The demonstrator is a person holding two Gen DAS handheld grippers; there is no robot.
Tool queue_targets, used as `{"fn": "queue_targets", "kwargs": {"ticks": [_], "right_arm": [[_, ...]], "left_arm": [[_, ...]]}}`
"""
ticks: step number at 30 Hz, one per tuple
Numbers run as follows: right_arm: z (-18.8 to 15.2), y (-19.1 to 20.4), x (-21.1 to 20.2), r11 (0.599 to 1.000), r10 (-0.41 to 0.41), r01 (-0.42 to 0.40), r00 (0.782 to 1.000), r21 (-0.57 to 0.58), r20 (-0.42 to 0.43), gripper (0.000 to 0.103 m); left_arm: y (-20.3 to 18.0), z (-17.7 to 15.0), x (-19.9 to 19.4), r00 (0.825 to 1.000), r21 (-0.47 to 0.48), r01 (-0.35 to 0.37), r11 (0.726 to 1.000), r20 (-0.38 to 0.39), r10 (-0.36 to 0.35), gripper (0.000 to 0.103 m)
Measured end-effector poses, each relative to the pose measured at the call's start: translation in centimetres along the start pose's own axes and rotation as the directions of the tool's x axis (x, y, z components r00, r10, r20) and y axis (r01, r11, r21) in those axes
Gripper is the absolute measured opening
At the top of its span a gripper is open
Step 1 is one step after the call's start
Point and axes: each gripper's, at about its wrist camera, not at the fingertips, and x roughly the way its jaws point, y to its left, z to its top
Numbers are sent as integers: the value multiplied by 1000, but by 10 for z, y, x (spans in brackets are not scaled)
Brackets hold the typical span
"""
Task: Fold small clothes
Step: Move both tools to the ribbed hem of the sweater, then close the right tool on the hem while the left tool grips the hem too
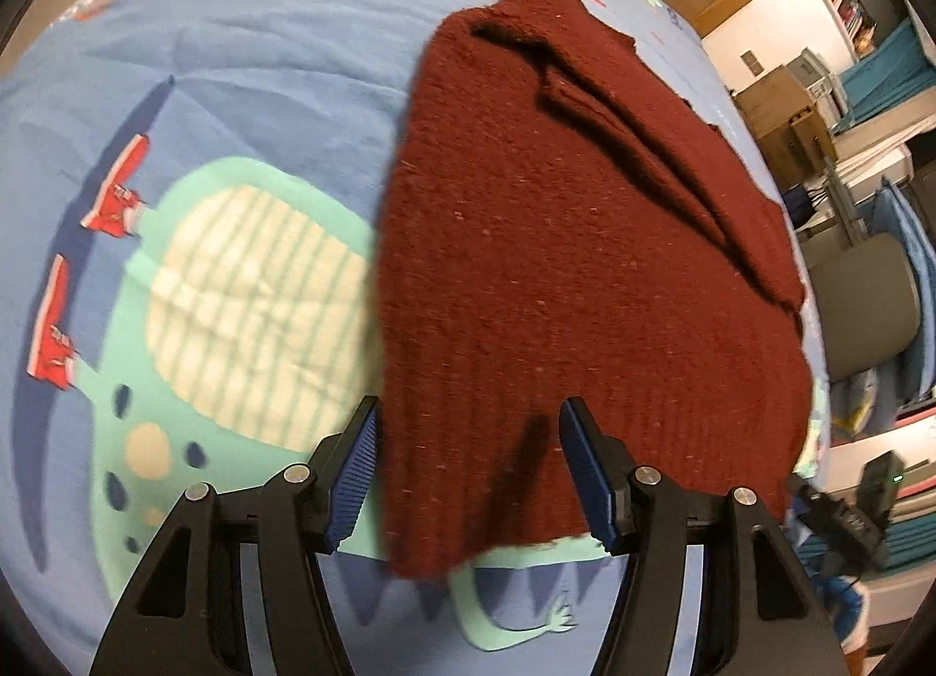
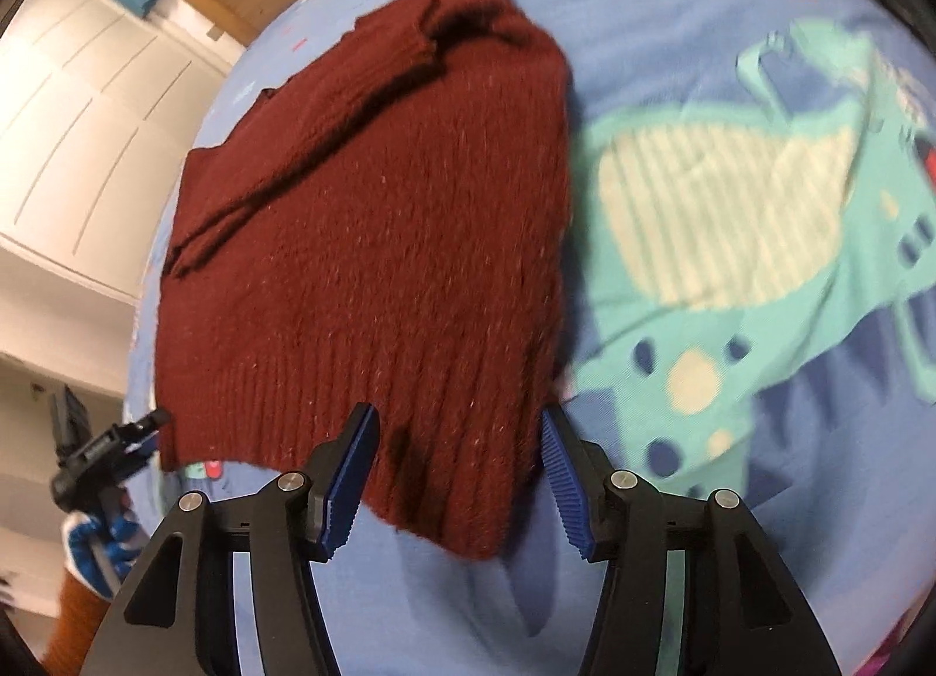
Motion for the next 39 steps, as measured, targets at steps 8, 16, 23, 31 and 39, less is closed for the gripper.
{"fn": "queue_targets", "kwargs": {"ticks": [8, 16, 23, 31, 39], "right_arm": [[-2, 6, 7, 997, 74, -74, 997, 24, 6, 59], [-5, -2, 8, 990, 129, -129, 992, 60, 16, 51], [-5, -7, 7, 989, 132, -132, 991, 66, 8, 46], [-4, -13, 7, 987, 140, -140, 990, 74, 10, 37], [-5, -20, 7, 988, 140, -140, 990, 67, 7, 20]], "left_arm": [[-7, -3, 8, 995, -29, 98, 995, -10, -98, 55], [-11, -4, 13, 992, -34, 122, 992, -12, -122, 54], [-2, -1, 10, 992, -73, 126, 989, -12, -127, 46], [-4, -1, 12, 994, -65, 104, 992, -18, -106, 45], [-5, -2, 13, 996, -70, 86, 994, -8, -86, 31]]}}
